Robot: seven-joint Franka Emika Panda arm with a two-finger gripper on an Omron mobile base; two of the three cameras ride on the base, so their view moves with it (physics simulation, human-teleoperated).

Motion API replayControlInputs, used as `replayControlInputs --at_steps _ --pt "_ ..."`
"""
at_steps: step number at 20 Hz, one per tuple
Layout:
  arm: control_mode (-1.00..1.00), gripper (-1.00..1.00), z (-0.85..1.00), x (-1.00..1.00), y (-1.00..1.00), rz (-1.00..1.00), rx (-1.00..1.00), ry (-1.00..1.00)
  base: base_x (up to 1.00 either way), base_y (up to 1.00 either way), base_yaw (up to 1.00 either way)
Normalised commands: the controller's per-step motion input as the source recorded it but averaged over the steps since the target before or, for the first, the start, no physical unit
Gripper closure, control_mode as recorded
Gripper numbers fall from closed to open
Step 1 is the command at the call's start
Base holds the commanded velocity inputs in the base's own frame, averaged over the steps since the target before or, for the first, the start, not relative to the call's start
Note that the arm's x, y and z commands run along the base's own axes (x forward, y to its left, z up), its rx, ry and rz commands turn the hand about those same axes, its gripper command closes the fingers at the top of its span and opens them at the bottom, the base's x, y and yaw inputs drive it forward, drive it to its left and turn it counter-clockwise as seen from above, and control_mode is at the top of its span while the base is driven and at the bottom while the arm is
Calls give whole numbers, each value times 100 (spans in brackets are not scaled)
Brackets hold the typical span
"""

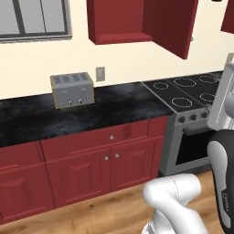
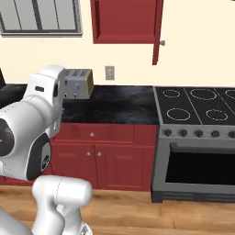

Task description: Close all open cabinet doors.

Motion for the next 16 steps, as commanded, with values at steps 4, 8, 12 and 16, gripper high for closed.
replayControlInputs --at_steps 4,8,12,16 --pt "100 -100 0 0 0 0 0 0 38 -6 4" --pt "100 -100 0 0 0 0 0 0 76 -6 9" --pt "100 -100 0 0 0 0 0 0 96 0 13" --pt "100 -100 0 0 0 0 0 0 97 0 15"
